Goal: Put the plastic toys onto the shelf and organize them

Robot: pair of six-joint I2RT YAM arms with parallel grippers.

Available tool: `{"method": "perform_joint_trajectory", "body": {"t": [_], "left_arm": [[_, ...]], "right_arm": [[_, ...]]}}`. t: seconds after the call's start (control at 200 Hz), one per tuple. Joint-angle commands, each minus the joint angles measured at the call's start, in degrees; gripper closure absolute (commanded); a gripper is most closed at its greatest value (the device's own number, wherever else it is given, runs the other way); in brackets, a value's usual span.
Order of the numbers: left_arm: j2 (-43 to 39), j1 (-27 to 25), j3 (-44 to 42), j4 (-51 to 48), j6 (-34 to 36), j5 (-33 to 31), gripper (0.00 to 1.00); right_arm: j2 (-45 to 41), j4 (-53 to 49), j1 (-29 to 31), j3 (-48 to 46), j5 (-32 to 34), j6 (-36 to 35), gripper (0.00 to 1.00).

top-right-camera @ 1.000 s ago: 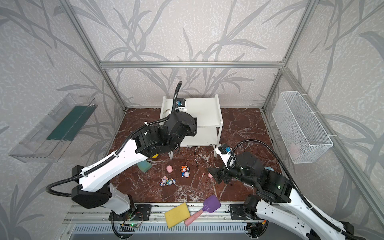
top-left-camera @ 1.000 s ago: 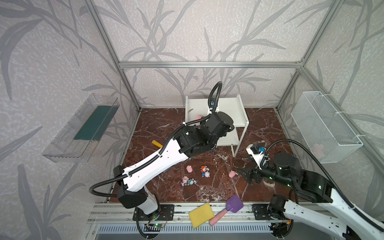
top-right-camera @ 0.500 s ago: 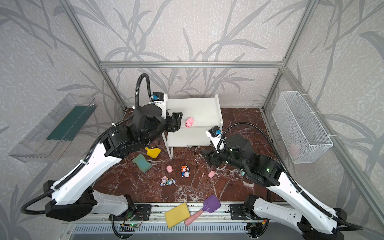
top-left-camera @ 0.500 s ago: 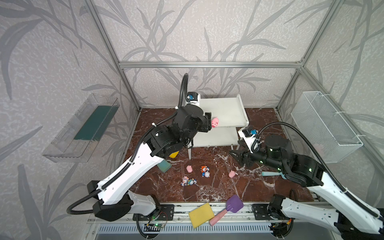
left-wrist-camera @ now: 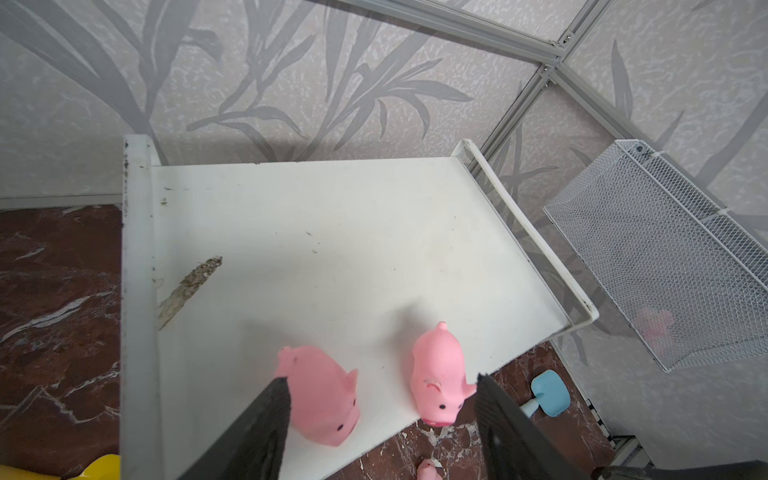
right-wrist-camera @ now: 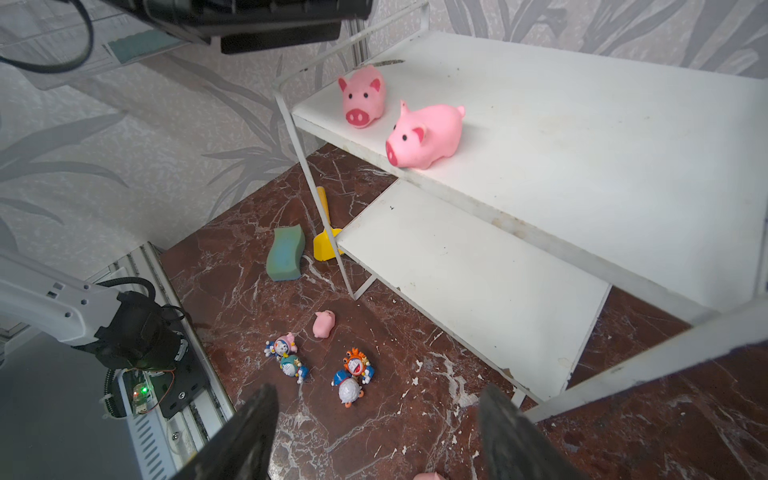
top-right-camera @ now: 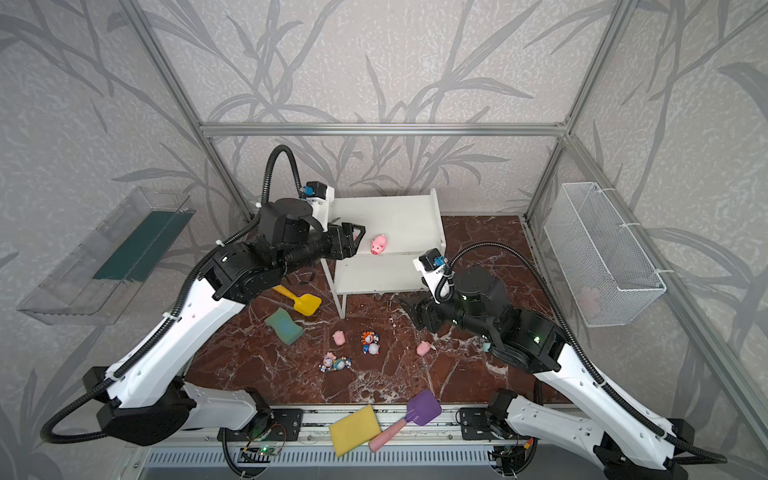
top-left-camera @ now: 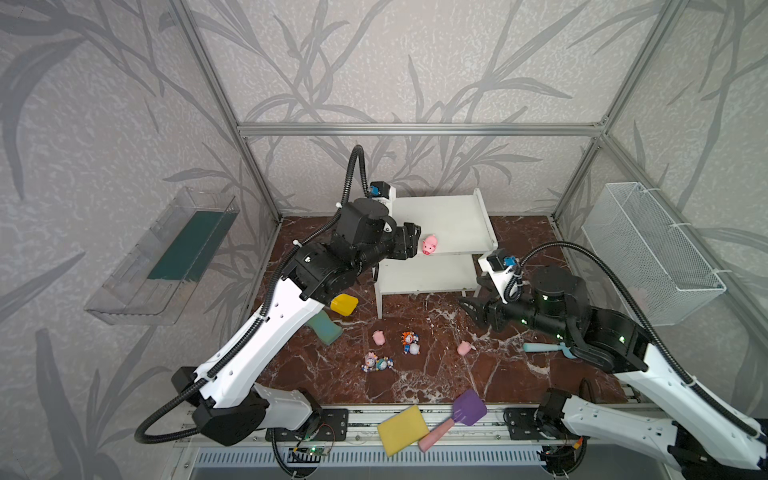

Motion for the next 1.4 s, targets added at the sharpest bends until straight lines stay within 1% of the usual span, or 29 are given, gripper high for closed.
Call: {"method": "perform_joint_trajectory", "body": {"t": [0.0, 0.21, 0.405, 0.63, 0.865, 0.945, 1.129, 1.234, 1.299, 1.394], "left_arm": [[0.8, 0.7, -0.5, 0.6, -1.4, 1.4, 0.28], [1.1, 1.0, -1.5, 0.0, -2.8, -2.4, 0.28], [0.9, 1.0, -2.8, 0.3, -2.8, -3.7, 0.28], [2.3, 1.0, -2.7, 0.9, -2.7, -1.3, 0.28], [3.7, 0.9, -2.2, 2.3, -2.9, 3.0, 0.28], [3.7, 0.9, -2.2, 2.2, -2.9, 3.2, 0.28], [3.0, 1.0, -2.6, 2.0, -2.9, 1.5, 0.27], [2.1, 1.0, -2.7, 1.9, -2.8, -0.2, 0.25], [1.4, 1.0, -2.5, 1.9, -2.7, -1.3, 0.20], [0.7, 1.0, -1.8, 1.6, -1.8, -1.9, 0.16]], "right_arm": [[-1.4, -0.8, -0.2, -0.5, -0.1, -0.3, 0.23], [-2.1, -1.1, -0.2, -1.2, 0.2, -0.4, 0.19], [-1.8, -0.8, -0.2, -1.9, -0.2, -0.5, 0.17], [-2.0, -0.6, -0.3, -2.1, -0.2, -0.4, 0.16], [-2.2, 0.0, -0.4, -3.1, 0.0, -0.1, 0.16], [-2.2, 0.0, -0.4, -3.4, 0.1, 0.0, 0.16], [-2.8, 0.2, -0.6, -4.3, -0.1, 0.3, 0.16], [-3.0, 0.3, -0.6, -4.6, -0.2, 0.6, 0.16], [-3.1, 0.3, -0.6, -4.8, -0.2, 0.8, 0.16], [-3.3, 0.4, -0.6, -4.8, -0.2, 0.9, 0.16]]}}
